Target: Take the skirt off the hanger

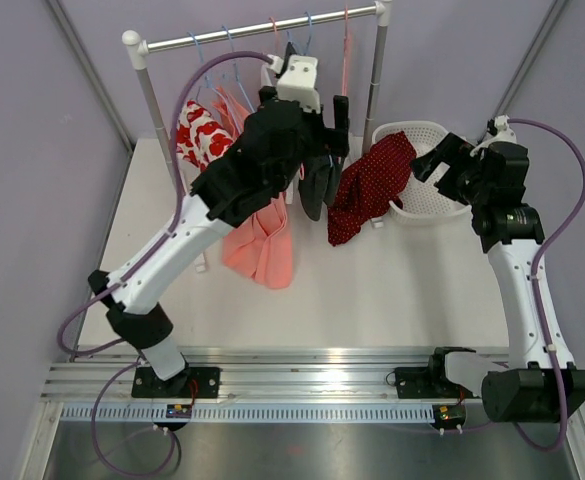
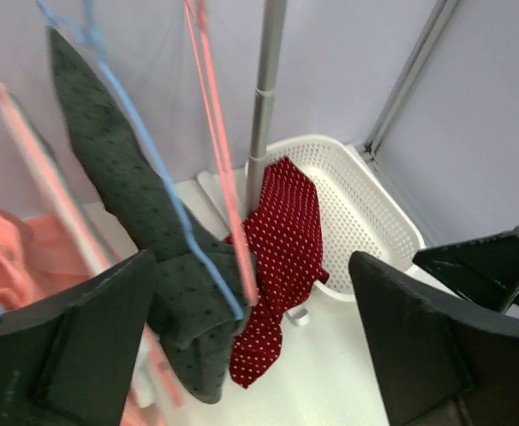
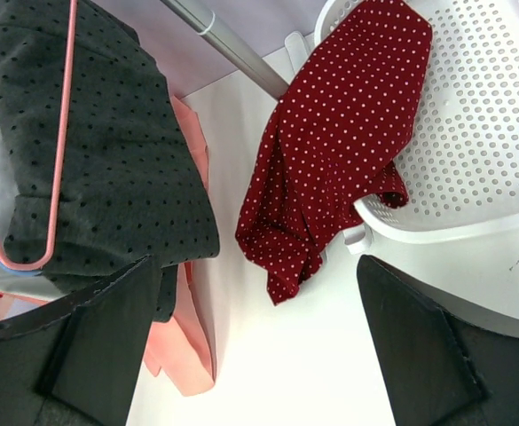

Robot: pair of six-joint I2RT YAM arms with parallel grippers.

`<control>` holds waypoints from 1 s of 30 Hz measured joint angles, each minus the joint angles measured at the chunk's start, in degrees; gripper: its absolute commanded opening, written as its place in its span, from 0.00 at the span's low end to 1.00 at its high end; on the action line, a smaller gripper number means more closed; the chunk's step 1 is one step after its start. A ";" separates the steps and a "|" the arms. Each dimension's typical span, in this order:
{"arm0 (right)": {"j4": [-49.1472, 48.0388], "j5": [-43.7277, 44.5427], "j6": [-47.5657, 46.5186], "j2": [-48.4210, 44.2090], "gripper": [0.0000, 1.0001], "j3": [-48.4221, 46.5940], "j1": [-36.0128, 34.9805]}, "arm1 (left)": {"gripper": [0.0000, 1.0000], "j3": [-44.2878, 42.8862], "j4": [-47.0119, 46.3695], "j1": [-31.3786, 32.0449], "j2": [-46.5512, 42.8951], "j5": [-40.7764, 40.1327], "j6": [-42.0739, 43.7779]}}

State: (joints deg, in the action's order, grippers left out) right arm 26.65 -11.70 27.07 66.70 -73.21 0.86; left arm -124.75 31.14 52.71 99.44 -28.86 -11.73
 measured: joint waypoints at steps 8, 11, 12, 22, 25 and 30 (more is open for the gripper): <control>2.47 -0.02 -0.76 -4.90 0.99 1.38 -0.07 | 0.99 5.14 -2.49 -1.25 -9.51 -7.48 0.33; 3.06 -0.02 -0.94 -5.29 0.99 2.10 -0.07 | 0.98 4.46 -2.54 -2.54 -7.74 -7.85 0.72; 3.17 -0.02 -0.98 -5.31 0.99 2.29 -0.07 | 0.93 3.69 -2.58 -2.95 -6.40 -7.78 0.76; 3.23 -0.02 -1.81 -5.31 1.00 3.54 -0.11 | 0.91 -6.36 -2.95 -6.03 8.00 -5.33 1.44; 3.23 -0.07 -1.95 -5.29 0.99 3.54 -0.11 | 0.89 -6.82 -4.11 -6.43 10.08 -5.35 1.70; 3.21 -0.90 -1.99 -5.29 0.99 3.50 -0.11 | 0.82 -7.26 -5.51 -7.45 13.22 -5.57 1.57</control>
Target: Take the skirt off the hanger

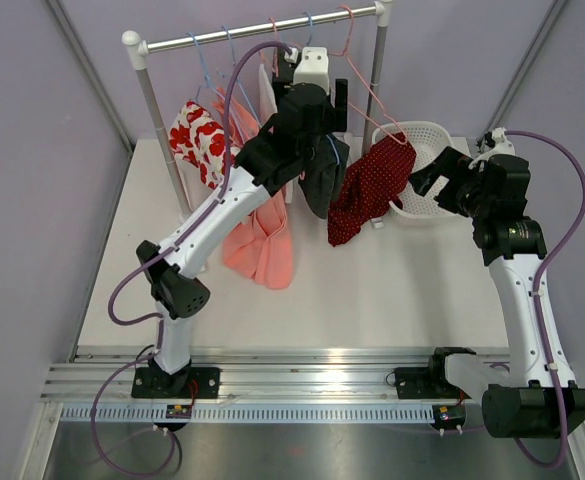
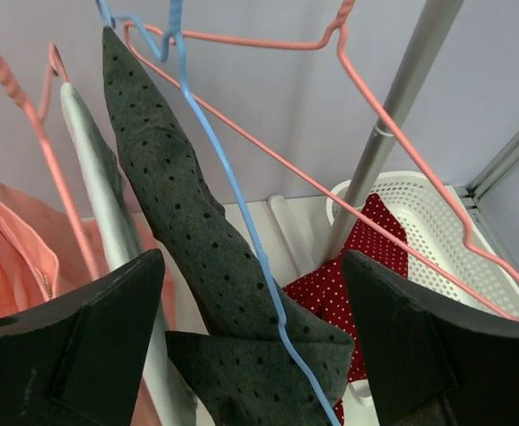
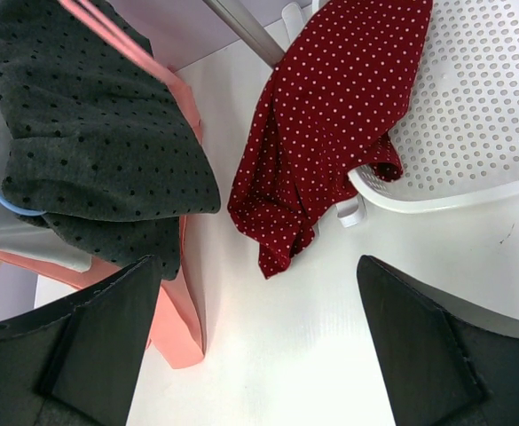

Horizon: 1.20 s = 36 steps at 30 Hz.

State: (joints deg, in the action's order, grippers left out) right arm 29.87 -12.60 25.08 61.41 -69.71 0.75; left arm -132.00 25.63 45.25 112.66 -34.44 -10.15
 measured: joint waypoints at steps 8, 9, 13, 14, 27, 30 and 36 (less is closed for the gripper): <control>-0.02 -0.61 0.04 0.00 0.99 0.00 -0.02 | 0.41 -2.16 -0.76 -3.08 6.45 0.79 -1.29; -0.07 -0.57 0.04 0.00 0.99 0.00 -0.15 | 0.28 -2.62 -0.87 -3.37 7.17 1.09 -1.42; -0.24 -0.66 0.04 0.07 0.99 0.02 -1.68 | 0.00 -2.86 -0.81 -3.91 7.85 1.64 -1.60; -0.35 -0.76 0.04 0.13 0.99 0.02 -1.92 | 0.00 -2.86 -0.87 -4.02 7.82 1.66 -1.46; -3.87 -10.36 -1.14 3.15 1.00 -5.01 -10.95 | 0.00 -2.95 2.25 -0.04 0.07 1.09 3.17; -3.54 -9.35 -2.12 5.11 0.99 -12.15 -19.91 | 0.00 -4.22 3.04 1.70 -2.97 0.94 3.89; -3.87 -5.07 -2.19 4.87 1.00 -16.83 -30.73 | 0.00 -4.15 3.80 3.28 -8.50 -0.79 4.28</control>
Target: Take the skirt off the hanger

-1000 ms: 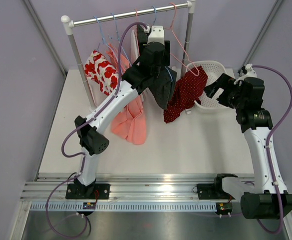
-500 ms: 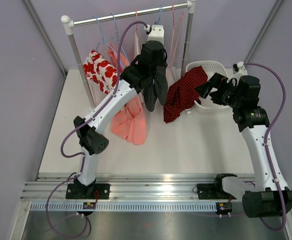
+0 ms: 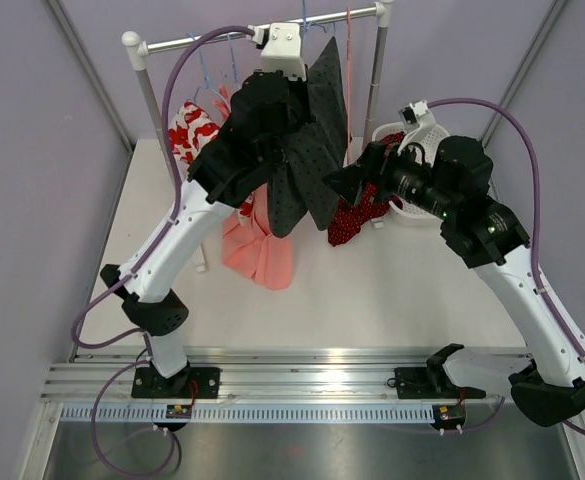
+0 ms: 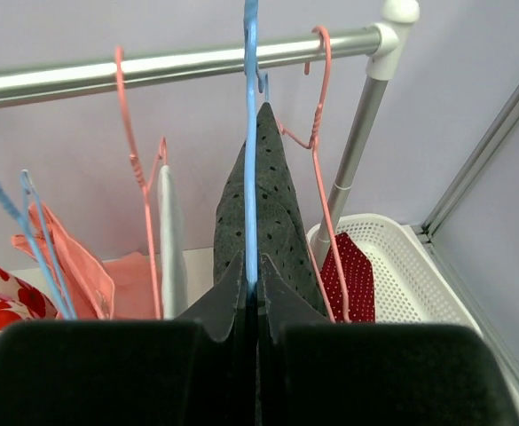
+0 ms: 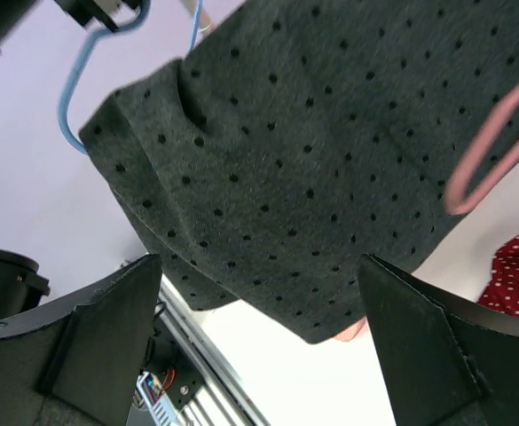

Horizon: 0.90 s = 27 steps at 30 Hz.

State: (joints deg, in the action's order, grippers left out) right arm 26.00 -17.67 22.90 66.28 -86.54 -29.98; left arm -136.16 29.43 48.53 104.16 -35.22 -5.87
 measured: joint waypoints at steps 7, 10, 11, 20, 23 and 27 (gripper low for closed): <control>0.39 7.08 -0.15 2.58 0.99 -1.70 -10.19 | 0.00 2.27 0.83 1.99 -4.24 -1.79 -0.15; 0.31 9.60 -0.20 4.83 1.00 -2.84 -13.29 | 0.00 3.96 0.94 2.93 -5.33 -2.29 -0.31; 0.20 10.60 -0.24 5.81 0.99 -3.21 -14.47 | 0.00 4.31 0.98 3.19 -5.49 -2.38 -0.46; -1.01 19.96 -2.99 10.21 0.05 -3.78 -20.74 | 0.00 4.90 1.77 4.66 -5.99 -2.95 -0.63; -1.22 24.22 -3.02 7.48 0.00 -1.90 -20.79 | 0.00 6.67 1.68 4.72 -7.50 -3.54 -0.39; 0.87 28.35 -3.96 2.10 0.01 -0.42 -20.98 | 0.00 8.13 1.46 4.90 -9.16 -4.57 0.22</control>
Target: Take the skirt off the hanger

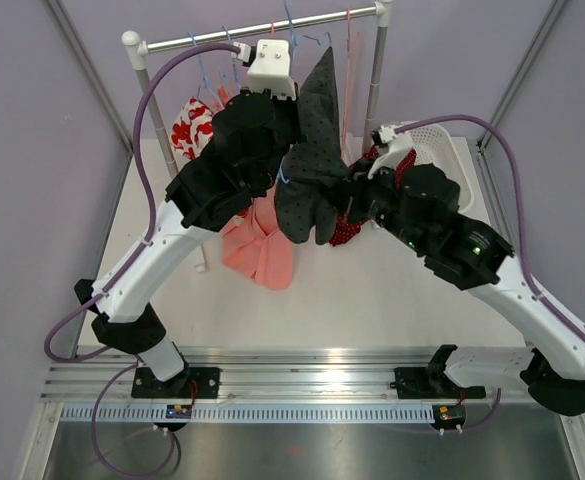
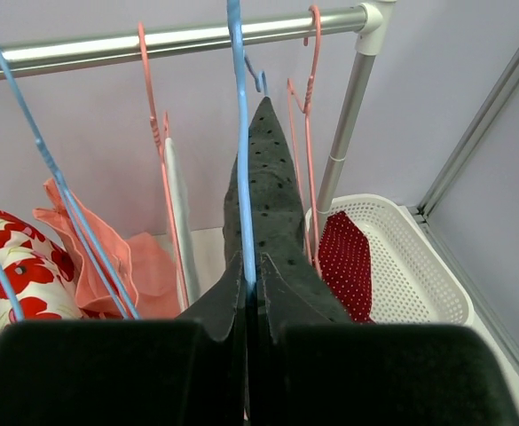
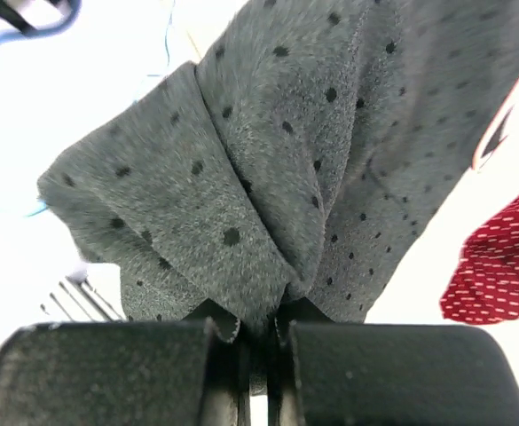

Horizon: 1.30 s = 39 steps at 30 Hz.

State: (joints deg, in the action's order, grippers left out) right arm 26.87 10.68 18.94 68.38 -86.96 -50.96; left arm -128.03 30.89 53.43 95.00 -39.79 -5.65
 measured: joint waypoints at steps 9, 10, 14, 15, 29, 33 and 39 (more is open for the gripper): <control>8.61 6.01 -1.16 -14.19 0.05 2.95 -0.15 | 0.00 1.75 -0.37 0.02 -2.27 -1.46 2.25; 9.62 6.34 -1.20 -15.47 0.04 3.28 -0.15 | 0.00 2.10 -0.31 -0.15 -2.75 -1.53 2.49; 12.90 7.76 -1.22 -18.99 0.00 3.45 -0.15 | 0.00 2.10 -0.11 -0.81 -3.96 -2.23 3.13; 13.60 8.26 -1.20 -19.63 0.00 3.45 -0.13 | 0.00 2.10 -0.11 -0.90 -4.15 -2.34 3.23; 22.67 36.46 -6.58 -15.19 0.00 -8.52 -0.09 | 0.00 6.29 -0.13 -1.01 -7.91 -4.83 5.79; 18.21 41.99 -11.76 -7.96 0.00 -10.64 0.00 | 0.00 8.66 -0.31 -1.29 -10.23 -5.88 6.19; 8.11 46.95 -21.05 -4.37 0.00 -11.65 3.28 | 0.00 12.11 -0.98 -1.42 -14.45 -8.70 7.96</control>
State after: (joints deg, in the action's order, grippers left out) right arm 34.98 57.63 -2.11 64.01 -98.61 -47.68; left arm -115.92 29.91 52.01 80.55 -48.49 2.31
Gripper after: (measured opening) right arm 0.066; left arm 0.024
